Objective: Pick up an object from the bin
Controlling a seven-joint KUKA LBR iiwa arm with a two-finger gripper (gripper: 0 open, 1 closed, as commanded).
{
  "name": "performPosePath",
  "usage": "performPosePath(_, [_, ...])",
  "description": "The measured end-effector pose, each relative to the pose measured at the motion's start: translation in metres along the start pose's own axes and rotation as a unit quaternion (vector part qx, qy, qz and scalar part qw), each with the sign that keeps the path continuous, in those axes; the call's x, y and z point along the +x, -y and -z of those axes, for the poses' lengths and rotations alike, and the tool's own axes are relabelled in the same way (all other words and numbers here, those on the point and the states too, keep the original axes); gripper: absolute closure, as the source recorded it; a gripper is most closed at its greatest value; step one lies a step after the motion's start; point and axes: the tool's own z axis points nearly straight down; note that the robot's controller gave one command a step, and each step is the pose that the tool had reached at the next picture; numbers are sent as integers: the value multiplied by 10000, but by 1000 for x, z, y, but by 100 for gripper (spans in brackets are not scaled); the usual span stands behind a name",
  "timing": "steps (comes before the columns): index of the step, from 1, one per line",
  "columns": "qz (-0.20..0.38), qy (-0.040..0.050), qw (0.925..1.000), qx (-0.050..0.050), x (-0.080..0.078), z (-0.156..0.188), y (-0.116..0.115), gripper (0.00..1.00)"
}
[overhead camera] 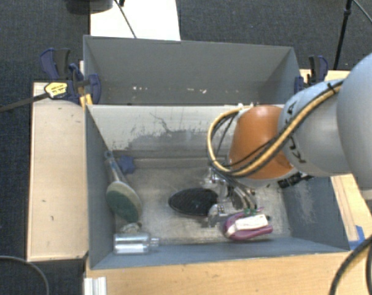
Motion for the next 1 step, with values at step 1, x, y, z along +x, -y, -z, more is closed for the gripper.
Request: performPosePath(1, [128, 34, 9999, -5, -8, 133, -18, 100])
